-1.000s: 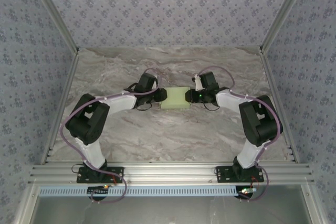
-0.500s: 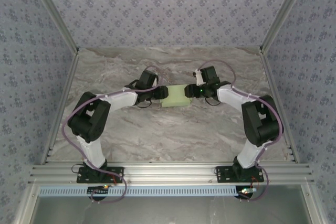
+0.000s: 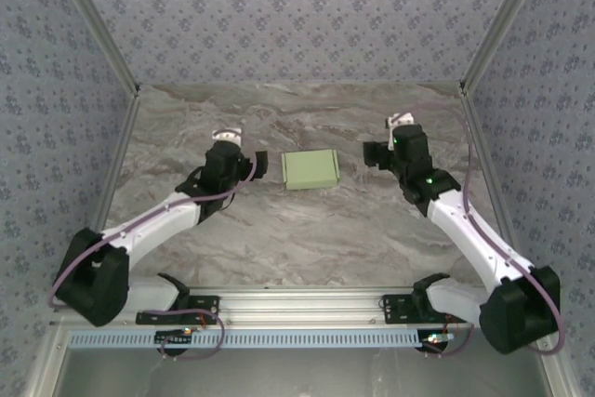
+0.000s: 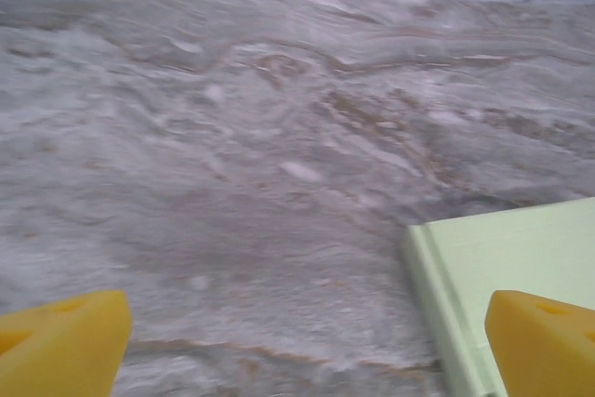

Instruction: Fold the paper box

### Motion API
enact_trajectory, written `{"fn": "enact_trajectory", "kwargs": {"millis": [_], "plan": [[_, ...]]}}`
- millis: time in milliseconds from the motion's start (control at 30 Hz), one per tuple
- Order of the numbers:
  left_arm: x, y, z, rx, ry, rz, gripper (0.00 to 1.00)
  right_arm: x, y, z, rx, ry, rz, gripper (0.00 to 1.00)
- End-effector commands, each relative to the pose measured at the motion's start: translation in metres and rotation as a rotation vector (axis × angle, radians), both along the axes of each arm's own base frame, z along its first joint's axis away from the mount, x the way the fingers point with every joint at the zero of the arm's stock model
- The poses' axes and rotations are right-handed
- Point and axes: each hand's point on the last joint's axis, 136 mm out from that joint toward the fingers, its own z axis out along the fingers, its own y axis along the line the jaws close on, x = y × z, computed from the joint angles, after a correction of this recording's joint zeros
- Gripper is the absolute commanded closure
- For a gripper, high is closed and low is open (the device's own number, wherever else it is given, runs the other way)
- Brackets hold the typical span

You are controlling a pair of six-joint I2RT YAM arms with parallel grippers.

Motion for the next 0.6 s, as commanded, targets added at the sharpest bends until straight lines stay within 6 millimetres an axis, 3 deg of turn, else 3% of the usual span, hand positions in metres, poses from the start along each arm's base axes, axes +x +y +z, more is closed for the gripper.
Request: {"fn": "enact_trajectory", "kwargs": {"millis": [0, 233, 333, 567], "plan": [[-0.003, 0.041, 0.019, 0.114, -0.123, 0.134, 0.01, -0.013, -0.046, -0.014, -0.090, -0.025, -0.171, 0.02], [-0.015, 0.118, 0.027, 0.174, -0.157, 0.356, 0.01, -0.029, -0.105, -0.057, -0.067, -0.049, -0.353, 0.01], [-0.018, 0.148, 0.020, 0.171, -0.148, 0.420, 0.01, -0.028, -0.116, -0.077, -0.031, -0.063, -0.353, 0.01], [-0.010, 0.169, -0.009, 0.200, -0.224, 0.355, 0.01, -0.016, -0.113, -0.117, -0.016, -0.029, -0.296, 0.01]]}}
